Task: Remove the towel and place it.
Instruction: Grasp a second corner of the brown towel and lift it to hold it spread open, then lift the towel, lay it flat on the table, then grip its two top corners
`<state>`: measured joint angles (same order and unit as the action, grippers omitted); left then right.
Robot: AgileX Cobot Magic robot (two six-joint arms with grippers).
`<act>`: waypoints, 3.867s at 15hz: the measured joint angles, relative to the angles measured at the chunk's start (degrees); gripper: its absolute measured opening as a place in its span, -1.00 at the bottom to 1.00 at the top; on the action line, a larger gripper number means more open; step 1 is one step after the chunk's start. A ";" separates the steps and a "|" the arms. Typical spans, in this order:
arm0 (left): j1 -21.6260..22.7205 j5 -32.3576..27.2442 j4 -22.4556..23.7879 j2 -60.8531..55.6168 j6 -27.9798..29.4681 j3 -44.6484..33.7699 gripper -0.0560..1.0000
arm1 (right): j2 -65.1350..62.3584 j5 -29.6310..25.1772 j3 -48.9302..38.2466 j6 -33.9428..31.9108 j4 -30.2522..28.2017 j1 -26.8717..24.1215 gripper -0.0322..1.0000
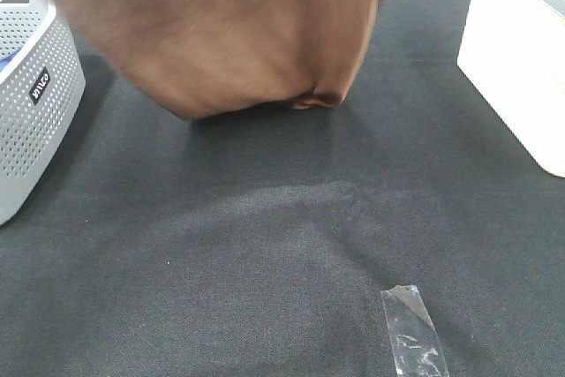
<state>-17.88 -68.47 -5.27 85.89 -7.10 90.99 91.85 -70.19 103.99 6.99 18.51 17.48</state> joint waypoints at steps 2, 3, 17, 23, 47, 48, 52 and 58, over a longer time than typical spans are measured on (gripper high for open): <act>-0.34 0.74 -3.72 -9.40 0.57 -9.97 -0.89 | -9.63 0.00 -13.92 -1.26 1.66 0.06 -0.94; -0.52 0.74 -5.27 -12.83 0.80 -13.18 -0.89 | -13.58 0.00 -18.91 -1.60 2.41 0.06 -0.94; -0.52 2.46 -19.08 -30.19 1.32 -45.03 -0.89 | -35.47 0.34 -48.87 -10.43 8.71 0.63 -0.94; -0.52 2.18 -22.17 -30.37 1.32 -53.69 -0.89 | -36.50 1.15 -62.28 -10.83 11.46 0.57 -0.94; -0.29 1.15 -27.79 -13.58 0.97 -62.34 -0.89 | -14.84 1.72 -74.54 -0.97 14.50 -0.06 -0.94; -0.29 1.15 -27.79 -13.58 0.97 -62.34 -0.89 | -13.64 1.78 -74.54 -0.23 14.73 -0.06 -0.94; -0.23 1.09 -27.33 -10.94 1.15 -62.34 -0.89 | -8.14 3.27 -74.54 2.92 15.93 -0.06 -0.94; -0.23 1.15 -27.39 -5.21 1.15 -62.34 -0.89 | -0.92 7.05 -74.48 6.47 17.48 -0.06 -0.93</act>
<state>-18.11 -67.32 -32.66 80.67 -5.96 28.65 90.93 -63.14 29.51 13.46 35.98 17.42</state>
